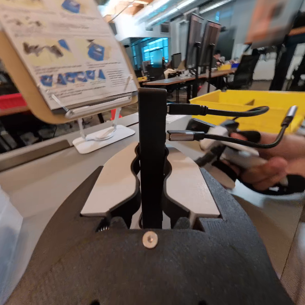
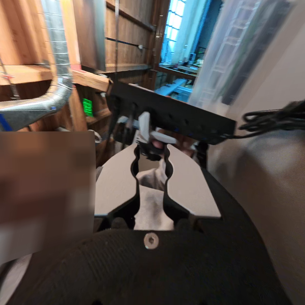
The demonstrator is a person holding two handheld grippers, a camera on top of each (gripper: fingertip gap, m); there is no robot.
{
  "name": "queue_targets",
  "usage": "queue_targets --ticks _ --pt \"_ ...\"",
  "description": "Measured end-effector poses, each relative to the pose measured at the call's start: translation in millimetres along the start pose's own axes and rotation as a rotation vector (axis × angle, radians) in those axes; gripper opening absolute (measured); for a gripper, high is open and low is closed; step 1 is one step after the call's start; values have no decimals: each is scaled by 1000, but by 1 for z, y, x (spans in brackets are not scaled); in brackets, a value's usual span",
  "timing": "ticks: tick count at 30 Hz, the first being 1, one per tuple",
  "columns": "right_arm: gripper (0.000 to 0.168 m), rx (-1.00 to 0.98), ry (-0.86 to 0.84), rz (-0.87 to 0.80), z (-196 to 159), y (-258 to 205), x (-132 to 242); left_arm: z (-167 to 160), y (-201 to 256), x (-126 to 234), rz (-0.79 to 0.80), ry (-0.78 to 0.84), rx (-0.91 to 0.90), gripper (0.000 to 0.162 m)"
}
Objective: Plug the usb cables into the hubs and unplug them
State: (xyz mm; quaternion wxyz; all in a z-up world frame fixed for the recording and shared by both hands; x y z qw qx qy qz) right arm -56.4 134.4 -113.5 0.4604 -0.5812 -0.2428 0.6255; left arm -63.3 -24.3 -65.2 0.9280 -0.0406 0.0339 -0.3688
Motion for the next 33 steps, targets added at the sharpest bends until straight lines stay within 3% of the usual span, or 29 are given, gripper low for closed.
queue_targets --ticks 4,9,14,18,20,28,33 --pt "42 203 51 -216 7 7 10 -5 -24 -1 154 -69 226 27" --pt "44 565 29 -461 6 4 10 -11 -39 1 264 -84 330 26" --pt "34 929 -104 -498 -16 -12 -21 -13 -42 3 301 -78 382 26" --pt "36 1254 -158 -579 -34 -32 -44 -7 -23 5 286 -41 315 25" --pt "39 1318 -101 -587 -37 -42 -46 -5 -10 6 263 -7 297 26" --pt "19 1366 -49 -536 -38 -60 -43 0 28 10 200 32 166 25" --pt "8 1370 -101 -510 -39 -65 -43 0 32 10 163 25 159 26"
Point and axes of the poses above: each gripper's, where its closed fingertips meet, x back along the fingers, z out of its top, y = z × x across the jaws, the point moved 8 cm from there along x, back along the fingers, and after that the axes turned 11 degrees about z, right-handed, at the moved point
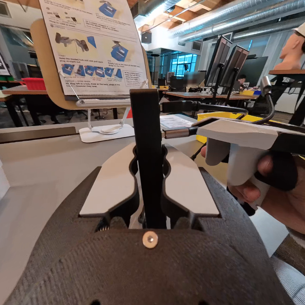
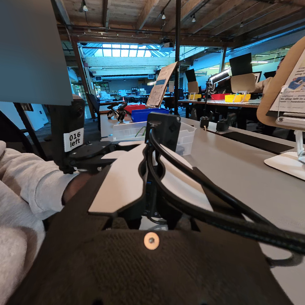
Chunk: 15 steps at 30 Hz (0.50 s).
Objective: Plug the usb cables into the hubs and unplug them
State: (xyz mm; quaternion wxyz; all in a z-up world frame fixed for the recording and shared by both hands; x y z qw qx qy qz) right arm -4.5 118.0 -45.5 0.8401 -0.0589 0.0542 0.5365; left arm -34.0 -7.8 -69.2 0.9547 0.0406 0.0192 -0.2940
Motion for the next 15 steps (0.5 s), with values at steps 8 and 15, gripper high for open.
queue_targets --ticks 8,15 --pt "8 -10 -22 -3 4 6 5 1 -1 2 -108 84 -127 41" --pt "8 11 -49 2 2 6 4 4 -6 2 -90 83 -170 30"
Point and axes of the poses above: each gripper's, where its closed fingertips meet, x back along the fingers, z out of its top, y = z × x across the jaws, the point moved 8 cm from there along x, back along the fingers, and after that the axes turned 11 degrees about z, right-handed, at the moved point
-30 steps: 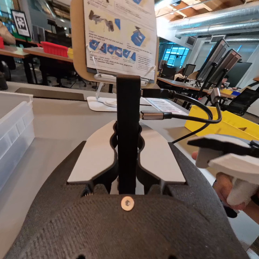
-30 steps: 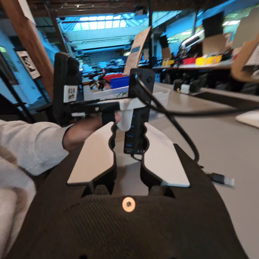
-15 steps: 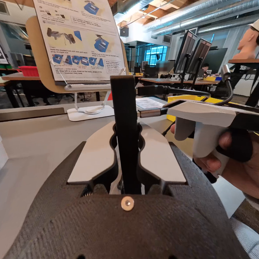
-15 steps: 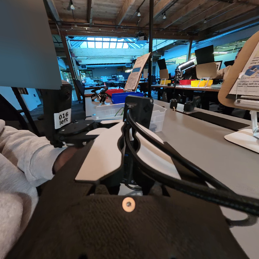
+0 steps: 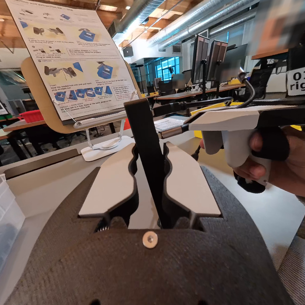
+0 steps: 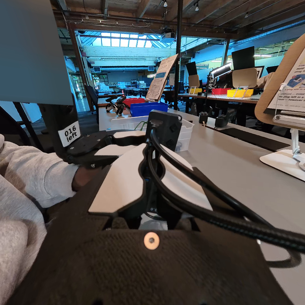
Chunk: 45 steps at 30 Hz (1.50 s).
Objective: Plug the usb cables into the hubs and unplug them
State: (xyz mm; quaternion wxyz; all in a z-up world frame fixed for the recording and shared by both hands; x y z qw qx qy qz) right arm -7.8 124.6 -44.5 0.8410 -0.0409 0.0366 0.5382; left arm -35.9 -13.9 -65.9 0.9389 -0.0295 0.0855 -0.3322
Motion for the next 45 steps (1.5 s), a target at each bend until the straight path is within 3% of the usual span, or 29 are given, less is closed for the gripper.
queue_targets --ticks 30,42,45 --pt "9 25 -61 -36 -1 -6 -4 0 7 1 96 -55 4 28" --pt "8 -10 -13 27 0 4 2 -3 6 0 0 9 -99 39" --pt "8 -15 5 65 3 8 6 -1 5 1 -98 30 -7 48"
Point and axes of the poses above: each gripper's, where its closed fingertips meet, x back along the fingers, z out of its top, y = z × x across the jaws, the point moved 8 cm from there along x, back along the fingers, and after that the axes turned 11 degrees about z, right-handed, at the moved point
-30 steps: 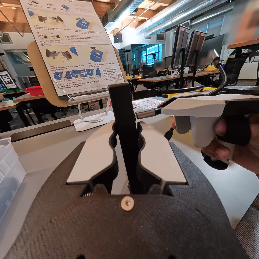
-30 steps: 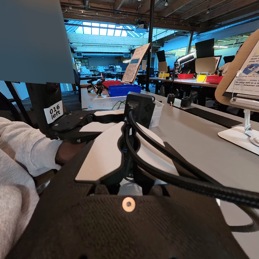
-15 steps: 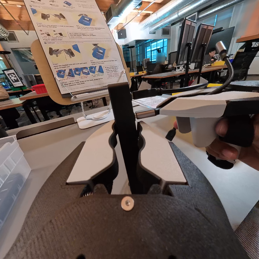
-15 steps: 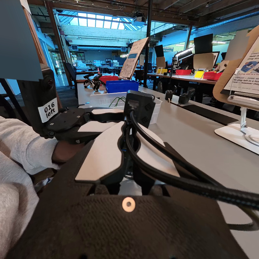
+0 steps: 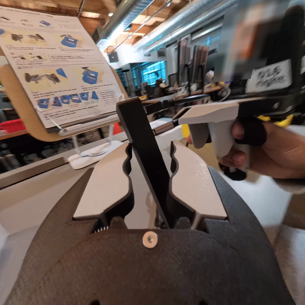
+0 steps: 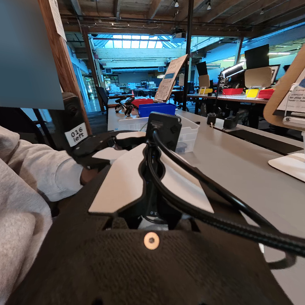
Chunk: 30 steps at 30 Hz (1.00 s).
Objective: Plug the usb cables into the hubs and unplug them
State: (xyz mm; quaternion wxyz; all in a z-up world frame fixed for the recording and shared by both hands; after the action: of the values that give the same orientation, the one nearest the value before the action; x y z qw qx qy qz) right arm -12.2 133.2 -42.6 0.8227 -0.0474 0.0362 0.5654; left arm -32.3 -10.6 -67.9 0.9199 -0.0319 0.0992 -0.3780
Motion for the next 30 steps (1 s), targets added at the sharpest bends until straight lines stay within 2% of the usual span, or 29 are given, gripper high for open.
queue_targets --ticks 4,8,11,13,16,17,20,25,28,30 --pt "8 -50 18 93 0 5 3 9 -10 0 -129 49 189 65" --pt "8 -114 51 236 -4 5 1 7 -16 -2 -302 14 326 85" --pt "8 -137 54 329 -5 2 -1 7 -15 -1 -450 -7 443 92" --pt "9 -141 50 354 -6 1 -1 9 -12 2 -501 5 430 89" --pt "9 -149 51 391 -6 0 0 10 -7 5 -472 29 334 77" --pt "9 -152 56 396 -6 1 0 9 -9 5 -449 41 324 66" --pt "10 -157 63 384 -7 2 0 8 -11 4 -436 44 343 64" --pt "31 -246 117 319 -7 14 5 8 -13 3 -409 47 348 64" --pt "19 -346 146 294 -2 22 18 7 -15 2 -382 43 356 64" --pt "17 -320 186 226 1 28 27 7 -17 1 -364 41 366 64"
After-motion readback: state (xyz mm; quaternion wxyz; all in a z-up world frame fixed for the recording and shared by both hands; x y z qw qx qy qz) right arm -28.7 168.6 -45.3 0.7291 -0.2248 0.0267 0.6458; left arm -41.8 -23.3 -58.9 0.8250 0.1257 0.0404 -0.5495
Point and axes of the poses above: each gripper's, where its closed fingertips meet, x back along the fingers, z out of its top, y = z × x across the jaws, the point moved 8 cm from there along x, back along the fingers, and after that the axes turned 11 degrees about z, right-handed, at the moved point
